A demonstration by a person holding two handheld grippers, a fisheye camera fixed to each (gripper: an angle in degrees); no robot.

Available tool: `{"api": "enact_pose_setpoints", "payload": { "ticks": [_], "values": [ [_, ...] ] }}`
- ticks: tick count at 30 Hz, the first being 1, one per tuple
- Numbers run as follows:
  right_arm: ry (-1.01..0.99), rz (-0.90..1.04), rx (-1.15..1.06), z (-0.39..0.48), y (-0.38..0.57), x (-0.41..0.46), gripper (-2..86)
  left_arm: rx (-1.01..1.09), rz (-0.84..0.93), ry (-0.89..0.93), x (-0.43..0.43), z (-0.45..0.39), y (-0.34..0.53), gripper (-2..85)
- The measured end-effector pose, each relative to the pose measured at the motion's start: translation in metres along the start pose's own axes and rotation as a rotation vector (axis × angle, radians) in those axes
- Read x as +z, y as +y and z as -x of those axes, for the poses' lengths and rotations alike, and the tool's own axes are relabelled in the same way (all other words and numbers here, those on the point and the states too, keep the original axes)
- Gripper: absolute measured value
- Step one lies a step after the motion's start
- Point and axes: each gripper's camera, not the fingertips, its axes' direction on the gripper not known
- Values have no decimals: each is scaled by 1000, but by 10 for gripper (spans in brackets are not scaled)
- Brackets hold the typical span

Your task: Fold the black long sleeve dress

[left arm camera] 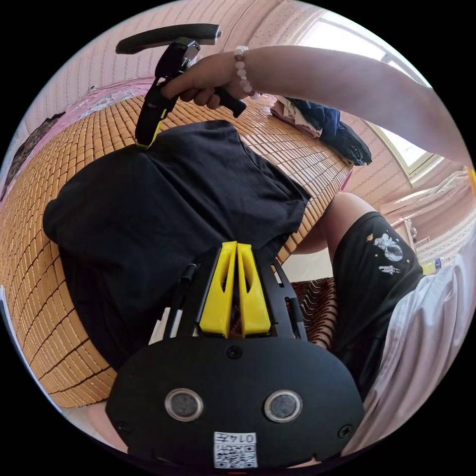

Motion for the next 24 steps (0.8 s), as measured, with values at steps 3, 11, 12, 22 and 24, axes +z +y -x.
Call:
{"api": "enact_pose_setpoints", "payload": {
  "ticks": [3, 11, 12, 22, 24],
  "values": [
    [-116, -121, 79, -16, 38, -17, -9, 0, 18, 69, 1, 0, 1, -8],
    [-95, -267, 421, -30, 247, -17, 8, 190, -147, 180, -4, -40, -8, 42],
    [-103, -243, 473, -28, 272, -10, 44, 201, -152, 182, -2, -43, -11, 52],
    [-403, -274, 634, -41, 366, 31, 3, 272, -13, 81, 53, -91, -77, 181],
    [-419, -334, 616, -44, 376, 23, 0, 278, 2, 77, 63, -96, -87, 182]
  ]
}}
